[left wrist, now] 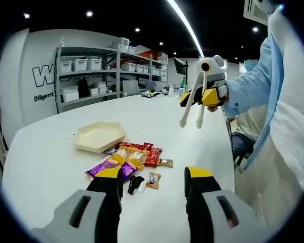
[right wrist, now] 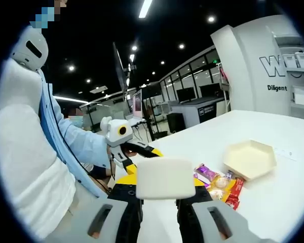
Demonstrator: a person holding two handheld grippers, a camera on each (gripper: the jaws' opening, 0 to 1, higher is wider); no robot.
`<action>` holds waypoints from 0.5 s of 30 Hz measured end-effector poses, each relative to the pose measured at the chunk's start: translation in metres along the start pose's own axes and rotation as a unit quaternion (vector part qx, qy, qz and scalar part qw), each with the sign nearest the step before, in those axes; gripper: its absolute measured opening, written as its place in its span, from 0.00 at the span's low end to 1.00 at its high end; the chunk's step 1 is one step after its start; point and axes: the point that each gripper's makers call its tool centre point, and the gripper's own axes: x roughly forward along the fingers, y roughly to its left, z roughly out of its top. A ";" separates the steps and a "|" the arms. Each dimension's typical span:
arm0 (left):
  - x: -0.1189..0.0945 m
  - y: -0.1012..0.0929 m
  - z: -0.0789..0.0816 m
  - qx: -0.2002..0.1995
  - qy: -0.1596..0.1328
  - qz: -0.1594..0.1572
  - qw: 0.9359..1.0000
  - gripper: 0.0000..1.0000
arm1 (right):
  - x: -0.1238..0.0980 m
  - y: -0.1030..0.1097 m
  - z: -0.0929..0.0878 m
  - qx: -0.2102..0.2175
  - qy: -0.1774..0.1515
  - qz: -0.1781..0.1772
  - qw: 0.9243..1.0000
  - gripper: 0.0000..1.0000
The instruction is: Place the target food into the container with the food tongs after gripping and lifting it, then release it inside without dropping or visibly crushing the food.
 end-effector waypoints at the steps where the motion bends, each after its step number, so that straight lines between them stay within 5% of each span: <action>1: 0.001 0.000 0.000 -0.003 0.000 0.000 1.000 0.46 | 0.000 0.000 0.000 0.001 0.001 0.000 1.000 0.18; 8: -0.002 0.007 0.002 -0.032 -0.015 -0.001 0.999 0.54 | -0.002 -0.003 -0.001 0.000 0.002 -0.002 1.000 0.18; 15: -0.011 0.010 0.006 -0.060 -0.027 -0.004 0.998 0.76 | -0.007 -0.009 -0.001 -0.004 0.000 -0.010 1.000 0.18</action>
